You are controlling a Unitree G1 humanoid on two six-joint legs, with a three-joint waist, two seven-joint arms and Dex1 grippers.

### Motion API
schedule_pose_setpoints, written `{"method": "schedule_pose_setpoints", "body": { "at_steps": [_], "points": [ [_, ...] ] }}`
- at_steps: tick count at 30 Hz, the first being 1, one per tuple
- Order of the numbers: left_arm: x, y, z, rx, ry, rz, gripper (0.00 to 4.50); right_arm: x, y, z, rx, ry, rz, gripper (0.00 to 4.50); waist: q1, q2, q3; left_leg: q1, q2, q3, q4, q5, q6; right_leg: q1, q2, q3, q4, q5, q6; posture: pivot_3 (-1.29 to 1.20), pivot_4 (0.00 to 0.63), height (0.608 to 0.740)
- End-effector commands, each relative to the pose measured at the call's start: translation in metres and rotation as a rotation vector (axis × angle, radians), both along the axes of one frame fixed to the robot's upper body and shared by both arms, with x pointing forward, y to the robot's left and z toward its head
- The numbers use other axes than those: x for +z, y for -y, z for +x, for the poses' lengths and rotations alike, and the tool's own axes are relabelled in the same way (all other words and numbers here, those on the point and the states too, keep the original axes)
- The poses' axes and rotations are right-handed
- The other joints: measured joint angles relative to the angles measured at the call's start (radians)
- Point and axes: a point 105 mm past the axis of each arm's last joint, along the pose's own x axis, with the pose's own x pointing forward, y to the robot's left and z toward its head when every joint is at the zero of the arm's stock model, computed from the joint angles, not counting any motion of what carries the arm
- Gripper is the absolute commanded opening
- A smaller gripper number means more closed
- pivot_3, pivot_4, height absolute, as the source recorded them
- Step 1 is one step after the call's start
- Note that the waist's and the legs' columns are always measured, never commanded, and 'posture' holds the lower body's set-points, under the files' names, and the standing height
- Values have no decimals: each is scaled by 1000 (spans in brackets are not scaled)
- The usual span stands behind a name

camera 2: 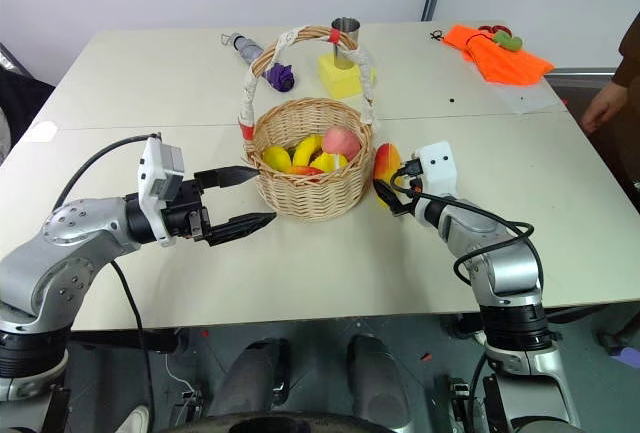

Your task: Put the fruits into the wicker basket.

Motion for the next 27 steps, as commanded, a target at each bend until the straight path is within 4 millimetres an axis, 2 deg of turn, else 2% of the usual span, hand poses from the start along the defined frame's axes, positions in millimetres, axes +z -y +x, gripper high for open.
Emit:
{"method": "schedule_pose_setpoints", "body": {
  "at_steps": [1,3,6,7,12,13,15,18,22,25,27],
  "points": [
    [11,-2,-4,2,79,11,4447,1,7,4,-63,-22,62,4240,-1,0,0,0,0,0,0,0,0,0,0,0,0,0,0,0,150,740],
    [8,-4,-3,14,77,28,4500,2,8,6,-83,-29,93,3628,-2,0,0,0,0,0,0,0,0,0,0,0,0,0,0,0,150,740],
    [5,-8,-1,29,76,42,4500,9,12,7,-105,-21,131,2217,0,0,0,0,0,0,0,0,0,0,0,0,0,0,0,0,150,740],
    [4,-10,0,36,76,43,4500,13,16,6,-114,-13,144,2024,0,0,0,0,0,0,0,0,0,0,0,0,0,0,0,0,150,740],
    [4,-18,6,78,84,28,4500,50,43,-3,-100,123,100,1989,-1,1,1,0,0,0,0,0,0,0,0,0,0,0,0,0,150,740],
    [5,-22,8,96,91,13,4500,62,49,-8,-58,184,60,1989,-1,1,1,0,0,0,0,0,0,0,0,0,0,0,0,0,150,740],
    [6,-29,12,132,99,-34,4500,81,46,-22,79,262,32,1989,-1,2,1,0,0,1,-1,0,0,0,0,0,-1,0,0,0,150,740],
    [1,-39,14,163,94,-59,4500,98,28,-48,303,336,25,1989,-5,1,1,0,1,1,-1,0,1,0,1,0,-2,0,1,0,150,740],
    [-6,-47,14,180,81,-69,4500,104,-9,-77,567,324,18,1989,-8,1,1,1,2,0,-2,-1,2,0,3,0,-1,0,0,0,150,740],
    [-9,-49,15,189,80,-61,4500,105,-34,-74,629,323,-30,1989,-7,1,1,1,3,0,-1,-1,2,0,3,0,-1,0,-1,0,150,740],
    [-8,-48,16,194,86,-70,4500,105,-60,-59,635,331,-82,1989,-8,1,1,1,2,1,-1,-1,2,0,2,0,-1,0,-1,0,150,740]
  ]
}}
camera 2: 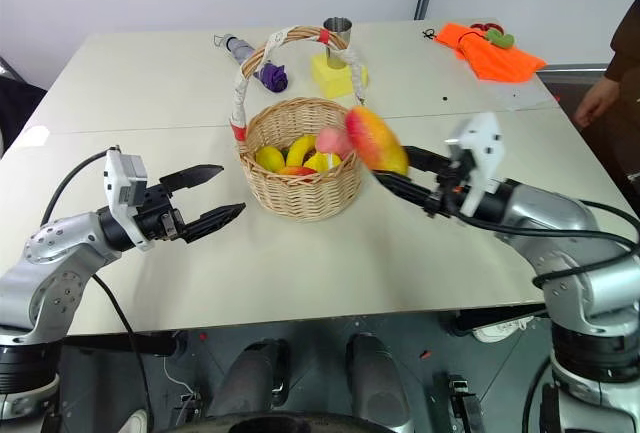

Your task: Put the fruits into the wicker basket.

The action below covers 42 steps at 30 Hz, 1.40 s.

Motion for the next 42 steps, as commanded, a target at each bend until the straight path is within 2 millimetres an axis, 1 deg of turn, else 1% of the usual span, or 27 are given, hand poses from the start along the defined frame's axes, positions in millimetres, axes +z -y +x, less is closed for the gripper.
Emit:
{"method": "schedule_pose_setpoints", "body": {
  "at_steps": [1,4,5,7,9,10,12,14,16,17,18,20,22,25,28,31,32,34,37,39,41,42],
  "points": [
    [11,0,1,9,66,-3,4500,7,-40,20,-5,44,-51,1989,-1,0,0,0,0,0,0,0,0,0,0,0,0,0,0,0,150,740],
    [13,3,0,9,75,-10,4500,6,-55,45,-91,2,-39,1989,3,0,0,-1,0,0,0,0,0,-1,0,0,0,1,-2,0,150,740],
    [14,4,-1,10,78,-13,4500,5,-59,49,-102,-4,-42,1989,8,0,0,-1,0,0,0,0,0,-1,0,0,0,1,-2,0,150,740],
    [15,6,-2,11,83,-21,4500,4,-65,49,-97,0,-54,2976,14,0,0,-3,-1,-1,0,0,0,-2,-1,-1,-1,0,0,0,150,740],
    [17,7,-4,15,88,-30,4500,9,-65,47,-95,40,-55,3715,14,0,0,-4,-1,-1,-1,0,0,-2,-3,-1,-1,0,1,0,150,740],
    [18,7,-5,18,91,-36,4500,13,-64,46,-92,64,-55,4356,12,0,0,-4,-2,0,-1,0,0,-2,-4,-1,-2,0,1,0,150,740],
    [19,7,-6,23,94,-48,4500,16,-58,41,-80,94,-54,4437,7,0,0,-4,-2,0,-1,0,0,-2,-5,0,-3,0,1,0,150,740],
    [19,7,-7,25,92,-52,4500,18,-47,34,-54,111,-49,4437,9,0,0,-4,-2,0,-1,0,0,-2,-4,0,-3,0,1,0,150,740],
    [17,7,-8,21,84,-59,4500,18,-32,26,-36,133,-46,4437,8,0,0,-3,-2,0,-1,0,0,-1,-3,-1,-3,0,1,0,150,740],
    [17,7,-9,20,82,-61,4500,18,-29,24,-32,139,-46,4437,7,0,0,-3,-2,0,-1,0,0,-1,-3,-1,-2,0,1,0,150,740],
    [17,8,-10,11,79,-68,4500,17,-19,27,-65,135,-33,4437,6,0,0,-3,-2,0,0,0,0,-1,-3,-1,-2,0,1,0,150,740],
    [17,10,-11,-11,75,-82,4500,17,-1,44,-181,128,-11,4437,0,0,0,-2,-1,0,0,0,0,-1,-2,0,-2,0,0,0,150,740],
    [18,13,-11,-27,73,-90,4500,18,8,60,-274,125,25,4437,-2,0,0,-1,-1,1,0,0,0,-1,-1,0,-1,1,0,0,150,740],
    [18,15,-10,-33,71,-91,4500,19,3,79,-333,116,77,4437,-1,0,0,0,0,1,-1,0,0,-1,0,0,0,1,-1,0,150,740],
    [17,18,-9,-40,72,-94,4500,18,-6,93,-345,97,117,4437,-1,0,0,-1,0,0,-1,0,0,-1,1,0,0,1,-1,0,150,740],
    [18,19,-10,-42,74,-96,4500,16,-10,109,-393,76,157,4437,1,0,0,-1,0,0,-1,0,0,-1,0,0,0,1,0,0,150,740],
    [18,19,-11,-41,75,-96,4500,16,-10,113,-411,63,186,4208,1,0,0,-1,0,0,-1,0,0,-1,0,0,0,1,0,0,150,740],
    [17,20,-12,-39,76,-97,4500,19,-10,116,-418,50,224,3680,4,0,0,-2,0,0,-1,0,0,-1,0,0,0,1,0,0,150,740],
    [16,21,-14,-36,72,-98,4500,25,-10,115,-411,51,268,2127,5,0,0,-2,-1,0,-1,0,0,-1,-1,0,0,1,0,0,150,740],
    [15,21,-15,-34,70,-98,4500,29,-7,114,-416,55,290,1009,4,0,0,-2,-1,1,-1,0,0,-1,-1,0,0,1,0,0,150,740],
    [14,22,-16,-34,69,-99,4500,35,-1,111,-429,77,308,58,4,0,0,-2,-1,0,-1,0,0,-1,-1,0,0,1,0,0,150,740],
    [14,22,-15,-35,68,-100,4500,39,6,110,-456,103,310,58,3,0,0,-2,-1,0,-1,0,0,-1,-1,0,0,1,0,0,150,740]
  ]
}}
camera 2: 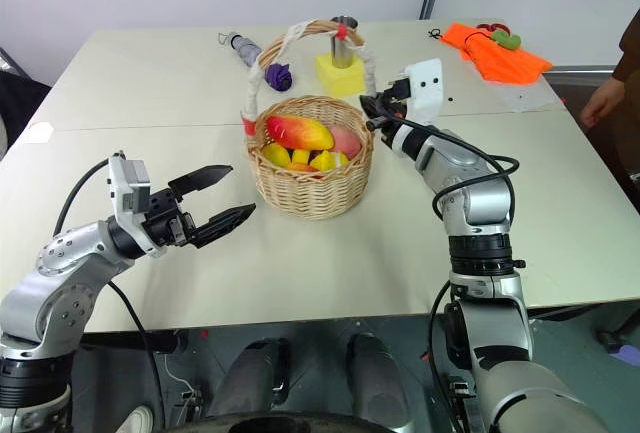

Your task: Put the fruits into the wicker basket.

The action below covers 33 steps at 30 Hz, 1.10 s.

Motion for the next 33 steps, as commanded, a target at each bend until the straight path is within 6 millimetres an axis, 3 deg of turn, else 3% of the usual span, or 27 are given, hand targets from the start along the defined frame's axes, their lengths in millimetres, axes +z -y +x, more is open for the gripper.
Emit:
{"method": "schedule_pose_setpoints", "body": {
  "at_steps": [1,8,11,14,15,16,23,27,33],
  "points": [
    [8,5,-3,-13,40,-10,4500,43,25,-10,-82,162,40,58,0,0,0,0,0,0,0,0,0,0,0,0,0,0,0,0,150,740],
    [6,9,-1,-32,33,-14,4500,64,121,-19,-478,247,-6,58,4,0,0,-1,-1,0,0,0,0,0,-1,0,-1,0,0,0,150,740],
    [5,14,0,-49,31,-21,4500,63,170,-26,-689,237,-22,58,0,0,0,-1,-1,1,0,0,0,0,-1,0,-1,0,0,0,150,740],
    [5,19,2,-64,32,-25,4500,57,205,-32,-844,202,-9,58,-4,0,0,0,-1,1,0,0,0,0,0,1,-1,0,0,0,150,740],
    [5,21,2,-68,33,-26,4500,55,210,-32,-863,195,-4,58,-5,1,0,0,-1,1,0,0,0,0,0,1,-1,0,0,0,150,740],
    [6,22,2,-71,34,-27,4500,53,214,-33,-876,187,2,441,-6,1,0,0,-1,1,-1,0,0,0,0,2,-1,0,0,0,150,740],
    [4,20,2,-68,29,-19,4500,39,217,-39,-867,156,-55,3867,-4,2,0,1,0,2,-1,0,0,0,1,3,0,0,0,0,150,740],
    [2,14,2,-40,18,-11,4500,27,215,-51,-792,158,-77,3867,1,2,0,0,-1,2,-1,0,0,0,0,3,-1,-1,1,0,150,740],
    [-13,-16,8,88,-36,13,4500,2,217,-79,-685,166,-135,3867,-3,2,0,1,0,3,-1,0,0,1,0,3,-1,-1,1,0,150,740]
  ]
}}
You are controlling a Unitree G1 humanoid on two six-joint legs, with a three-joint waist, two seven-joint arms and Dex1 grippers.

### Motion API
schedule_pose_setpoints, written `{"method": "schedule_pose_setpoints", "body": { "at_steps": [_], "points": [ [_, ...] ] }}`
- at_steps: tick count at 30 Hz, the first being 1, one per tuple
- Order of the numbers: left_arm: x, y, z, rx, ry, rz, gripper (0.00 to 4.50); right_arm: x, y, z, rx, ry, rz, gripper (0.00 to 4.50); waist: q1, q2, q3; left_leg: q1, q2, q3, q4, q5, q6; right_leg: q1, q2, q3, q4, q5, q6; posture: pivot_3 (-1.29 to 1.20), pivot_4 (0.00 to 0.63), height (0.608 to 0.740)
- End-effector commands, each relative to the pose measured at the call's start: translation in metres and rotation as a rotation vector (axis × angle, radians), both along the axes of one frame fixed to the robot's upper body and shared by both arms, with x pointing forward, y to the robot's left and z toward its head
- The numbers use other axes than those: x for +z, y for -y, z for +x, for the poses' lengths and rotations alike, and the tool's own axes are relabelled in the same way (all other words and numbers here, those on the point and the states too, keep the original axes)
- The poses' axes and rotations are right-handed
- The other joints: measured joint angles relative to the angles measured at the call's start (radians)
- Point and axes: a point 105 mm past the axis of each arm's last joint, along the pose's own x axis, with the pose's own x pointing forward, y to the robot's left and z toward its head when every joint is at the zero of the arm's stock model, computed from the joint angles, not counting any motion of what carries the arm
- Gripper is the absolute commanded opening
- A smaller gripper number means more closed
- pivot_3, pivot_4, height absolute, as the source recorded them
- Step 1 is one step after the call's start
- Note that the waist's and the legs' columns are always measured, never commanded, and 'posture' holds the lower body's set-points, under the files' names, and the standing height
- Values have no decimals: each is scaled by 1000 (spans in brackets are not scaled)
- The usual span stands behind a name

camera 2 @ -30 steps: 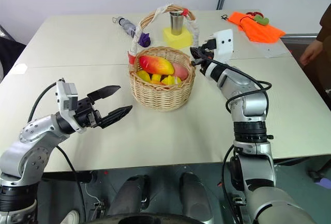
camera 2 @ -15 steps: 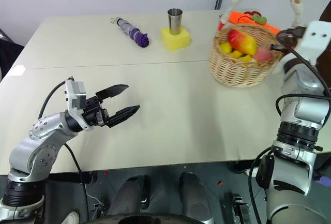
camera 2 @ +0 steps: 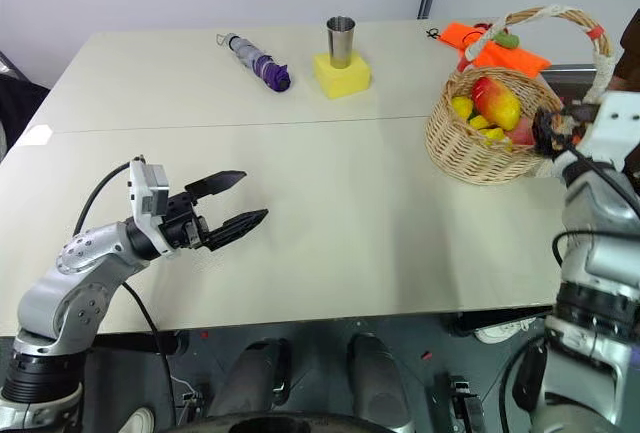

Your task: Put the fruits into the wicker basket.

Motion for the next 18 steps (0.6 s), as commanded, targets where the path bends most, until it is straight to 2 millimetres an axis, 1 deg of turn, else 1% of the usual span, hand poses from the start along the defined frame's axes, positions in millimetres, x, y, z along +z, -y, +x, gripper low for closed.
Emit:
{"method": "schedule_pose_setpoints", "body": {
  "at_steps": [1,3,5,7,9,11,12,14,18],
  "points": [
    [-4,-25,5,118,-4,31,4500,9,-12,-15,131,47,-67,3867,-1,0,0,0,0,0,0,0,0,0,0,0,0,0,0,0,150,740],
    [-16,-40,9,192,-34,58,4500,-6,-30,-19,231,-16,-133,3867,-3,1,0,0,0,0,0,0,0,0,0,0,0,0,0,0,150,740],
    [-24,-50,11,245,-49,77,4500,-14,-48,-21,326,-46,-150,3867,-4,1,-1,1,0,0,-1,0,0,0,0,0,0,0,0,0,150,740],
    [-29,-60,12,302,-55,84,4500,-19,-82,-26,505,-63,-166,3867,-3,1,-1,1,1,0,0,0,0,0,0,0,0,0,0,0,150,740],
    [-36,-71,14,367,-63,108,4500,-25,-115,-35,685,-81,-167,3867,-1,1,-1,1,1,0,0,0,0,0,0,0,0,0,0,0,150,740],
    [-42,-79,13,411,-78,126,4500,-32,-138,-44,810,-108,-182,3867,1,1,-1,1,1,0,0,0,0,0,0,0,0,0,0,0,150,740],
    [-44,-82,12,428,-79,125,4500,-36,-145,-46,845,-119,-190,3867,2,1,-1,1,1,0,0,0,0,0,0,0,0,0,0,0,150,740],
    [-46,-87,10,457,-72,123,4500,-40,-153,-47,882,-125,-197,3867,4,1,-1,0,1,0,0,0,0,0,-1,0,0,0,0,0,150,740],
    [-50,-92,5,489,-83,95,4500,-47,-156,-44,905,-131,-195,3867,7,1,-1,0,0,1,0,0,0,0,-2,0,-1,0,-1,0,150,740]
  ]
}}
